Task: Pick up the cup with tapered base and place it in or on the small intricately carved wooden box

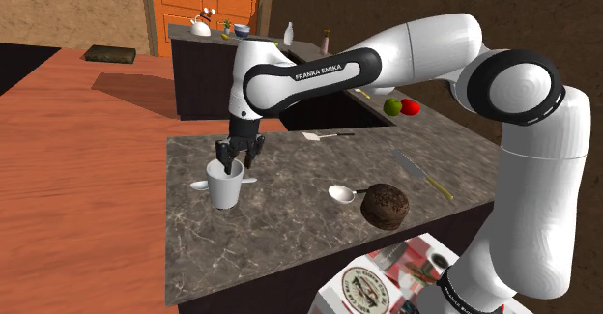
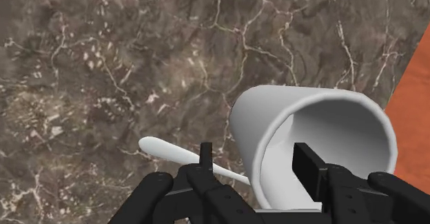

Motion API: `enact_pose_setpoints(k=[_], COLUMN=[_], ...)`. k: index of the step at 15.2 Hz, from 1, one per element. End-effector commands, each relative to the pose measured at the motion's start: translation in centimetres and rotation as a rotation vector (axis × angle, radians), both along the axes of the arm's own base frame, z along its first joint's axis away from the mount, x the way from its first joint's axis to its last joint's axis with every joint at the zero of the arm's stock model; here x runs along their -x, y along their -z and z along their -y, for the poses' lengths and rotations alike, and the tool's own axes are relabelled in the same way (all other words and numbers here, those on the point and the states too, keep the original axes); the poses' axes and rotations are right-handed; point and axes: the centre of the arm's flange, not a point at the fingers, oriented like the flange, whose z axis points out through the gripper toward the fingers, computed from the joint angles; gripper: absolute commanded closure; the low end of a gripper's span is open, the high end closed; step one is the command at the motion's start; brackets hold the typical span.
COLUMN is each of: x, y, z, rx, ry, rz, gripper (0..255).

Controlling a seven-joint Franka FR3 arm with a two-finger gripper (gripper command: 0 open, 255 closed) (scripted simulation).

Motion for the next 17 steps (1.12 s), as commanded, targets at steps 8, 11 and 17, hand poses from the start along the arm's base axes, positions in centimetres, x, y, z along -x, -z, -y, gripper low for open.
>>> enact_pose_setpoints(k=[8,11,17], x=[0.0,0.0,0.0], y=[0.0,-1.1,-4.2], z=[0.0,0.0,0.0], rx=[0.000,0.000,0.000], ry=[0.000,0.000,0.000], rz=[0.000,0.000,0.000], gripper=[255,255,255])
